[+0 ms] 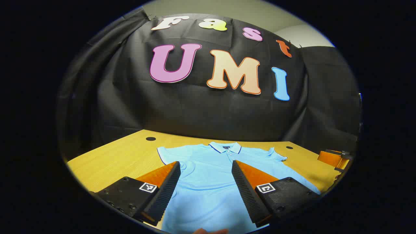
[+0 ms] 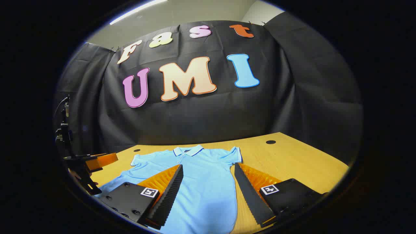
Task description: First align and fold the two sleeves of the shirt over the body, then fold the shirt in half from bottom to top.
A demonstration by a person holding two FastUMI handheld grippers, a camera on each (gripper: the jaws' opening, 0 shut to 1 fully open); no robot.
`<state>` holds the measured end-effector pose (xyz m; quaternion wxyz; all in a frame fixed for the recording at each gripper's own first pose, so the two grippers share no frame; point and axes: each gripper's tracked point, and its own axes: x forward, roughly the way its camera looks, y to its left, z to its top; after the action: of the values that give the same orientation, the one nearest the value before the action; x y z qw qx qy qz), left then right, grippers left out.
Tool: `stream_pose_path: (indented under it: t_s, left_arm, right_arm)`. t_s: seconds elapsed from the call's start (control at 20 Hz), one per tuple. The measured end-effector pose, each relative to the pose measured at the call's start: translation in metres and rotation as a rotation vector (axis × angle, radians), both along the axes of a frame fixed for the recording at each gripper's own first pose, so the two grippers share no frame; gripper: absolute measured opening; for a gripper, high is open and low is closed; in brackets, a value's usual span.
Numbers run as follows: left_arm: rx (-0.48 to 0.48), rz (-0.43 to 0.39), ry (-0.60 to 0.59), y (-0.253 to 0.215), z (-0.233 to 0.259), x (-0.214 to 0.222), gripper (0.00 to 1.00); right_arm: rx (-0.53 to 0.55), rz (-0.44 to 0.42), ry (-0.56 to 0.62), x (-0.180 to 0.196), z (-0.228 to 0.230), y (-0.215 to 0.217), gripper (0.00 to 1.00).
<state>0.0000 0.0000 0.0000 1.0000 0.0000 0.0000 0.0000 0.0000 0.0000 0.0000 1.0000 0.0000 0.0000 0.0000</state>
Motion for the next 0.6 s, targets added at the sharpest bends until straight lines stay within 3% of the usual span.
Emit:
stream_pose_path:
  t_s: [0.4, 0.6]
  left_arm:
    - [0.000, 0.012, 0.034, 0.008, -0.011, 0.001, 0.95]
    - [0.014, 0.016, 0.044, 0.012, -0.014, 0.004, 0.95]
  right_arm:
    - [0.045, 0.002, 0.062, 0.009, -0.006, -0.006, 0.94]
    - [0.027, 0.017, 0.090, 0.017, -0.005, -0.007, 0.98]
